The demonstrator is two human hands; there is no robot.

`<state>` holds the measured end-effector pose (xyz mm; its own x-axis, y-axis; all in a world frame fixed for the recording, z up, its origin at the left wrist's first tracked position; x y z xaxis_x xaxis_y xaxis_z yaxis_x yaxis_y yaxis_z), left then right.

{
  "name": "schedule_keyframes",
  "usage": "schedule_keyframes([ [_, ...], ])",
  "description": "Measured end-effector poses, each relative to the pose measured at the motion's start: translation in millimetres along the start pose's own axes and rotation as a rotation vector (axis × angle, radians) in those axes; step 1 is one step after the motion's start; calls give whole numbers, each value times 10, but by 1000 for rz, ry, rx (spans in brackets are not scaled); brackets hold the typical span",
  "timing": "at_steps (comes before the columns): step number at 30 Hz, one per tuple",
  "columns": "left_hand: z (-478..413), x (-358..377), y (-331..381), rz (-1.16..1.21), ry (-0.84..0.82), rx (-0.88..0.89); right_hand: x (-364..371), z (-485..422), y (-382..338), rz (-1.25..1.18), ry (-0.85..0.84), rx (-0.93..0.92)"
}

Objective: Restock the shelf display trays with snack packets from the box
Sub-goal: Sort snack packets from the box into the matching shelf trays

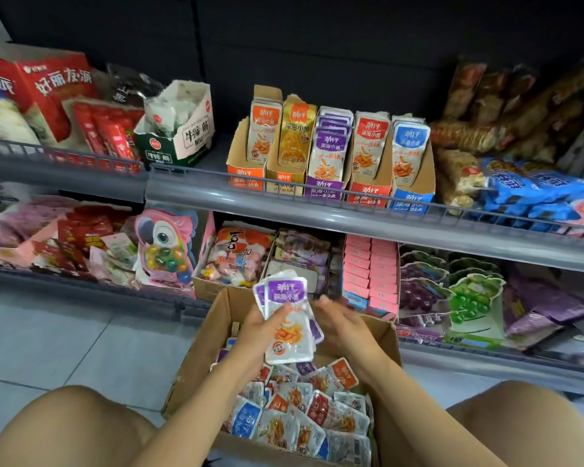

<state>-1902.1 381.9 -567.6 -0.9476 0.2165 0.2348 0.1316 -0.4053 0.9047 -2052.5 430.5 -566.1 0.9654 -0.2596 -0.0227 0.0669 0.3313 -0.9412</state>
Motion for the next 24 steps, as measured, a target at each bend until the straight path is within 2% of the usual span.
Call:
schedule_keyframes([
  [1,-16,-17,16,42,31,-10,29,59,38,-6,-94,42],
  [3,-32,-23,29,62,66,-26,75,120,92,-104,-155,69],
  [7,-19,-28,17,45,47,-89,66,128,80,-339,-69,90],
  [10,-44,-124,35,88,57,-123,-71,89,41,-354,72,67],
  [14,-118,-295,91,-4,117,-99,-346,24,-176,-120,290,-37],
  [16,-125,-321,116,-100,98,-129,-414,-5,-309,13,233,-103],
  [20,-52,-161,180,-215,-158,-226,-274,-45,-430,329,-29,-212],
  [24,89,73,277,-439,-409,-129,-87,-153,-386,459,68,-432],
])
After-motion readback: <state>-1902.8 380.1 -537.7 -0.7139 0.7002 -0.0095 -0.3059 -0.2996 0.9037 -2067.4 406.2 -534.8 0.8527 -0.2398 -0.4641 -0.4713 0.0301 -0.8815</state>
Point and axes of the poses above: each hand's wrist, its own z-axis away from the middle knuckle, its own x-axis out of the palm, y = z × x, the point moved 1 cm from there along -z, towards the middle knuckle, and after that the axes turned 2 degrees about y, right-handed, at the moved point
